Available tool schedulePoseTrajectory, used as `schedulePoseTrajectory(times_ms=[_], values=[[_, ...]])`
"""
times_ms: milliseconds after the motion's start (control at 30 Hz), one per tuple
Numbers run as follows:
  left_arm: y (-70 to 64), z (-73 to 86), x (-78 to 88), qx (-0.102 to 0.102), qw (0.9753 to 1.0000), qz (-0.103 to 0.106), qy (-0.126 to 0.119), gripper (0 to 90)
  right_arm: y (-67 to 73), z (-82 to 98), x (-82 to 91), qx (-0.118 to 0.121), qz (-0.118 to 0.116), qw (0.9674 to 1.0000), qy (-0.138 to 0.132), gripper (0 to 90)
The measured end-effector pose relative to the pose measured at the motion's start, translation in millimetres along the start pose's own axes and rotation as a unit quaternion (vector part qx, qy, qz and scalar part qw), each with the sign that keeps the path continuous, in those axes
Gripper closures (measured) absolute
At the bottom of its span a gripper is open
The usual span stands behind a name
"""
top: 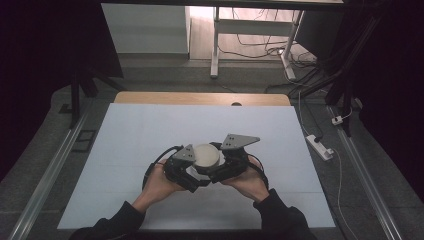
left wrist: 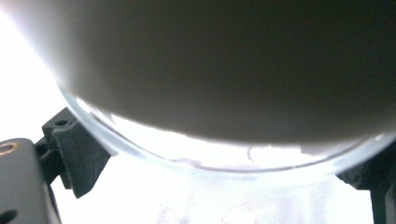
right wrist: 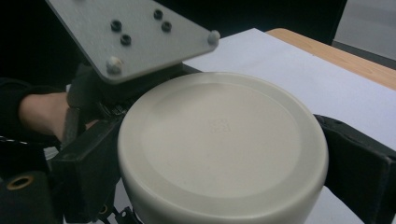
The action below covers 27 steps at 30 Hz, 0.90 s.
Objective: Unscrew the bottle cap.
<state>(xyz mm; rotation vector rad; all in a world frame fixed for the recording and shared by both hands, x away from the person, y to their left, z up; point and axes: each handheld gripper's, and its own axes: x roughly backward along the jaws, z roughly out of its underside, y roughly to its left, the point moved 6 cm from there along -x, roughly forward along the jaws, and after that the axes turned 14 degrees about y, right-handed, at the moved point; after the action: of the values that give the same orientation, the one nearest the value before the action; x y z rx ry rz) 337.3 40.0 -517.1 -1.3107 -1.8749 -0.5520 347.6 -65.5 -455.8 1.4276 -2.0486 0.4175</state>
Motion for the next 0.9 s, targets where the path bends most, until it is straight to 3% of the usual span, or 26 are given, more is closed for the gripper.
schedulePoseTrajectory(times_ms=[433, 900], values=[[-1.2, 1.3, 1.8, -0.021, 0.9996, 0.016, -0.005, 7.8, 2.8, -1.0, 5.4, 0.028, -0.004, 0.9996, -0.005, 7.7], [3.2, 4.0, 2.0, -0.019, 0.9997, 0.016, -0.007, 7.8, 2.1, -3.5, 13.4, 0.030, -0.001, 0.9993, -0.020, 7.8]])
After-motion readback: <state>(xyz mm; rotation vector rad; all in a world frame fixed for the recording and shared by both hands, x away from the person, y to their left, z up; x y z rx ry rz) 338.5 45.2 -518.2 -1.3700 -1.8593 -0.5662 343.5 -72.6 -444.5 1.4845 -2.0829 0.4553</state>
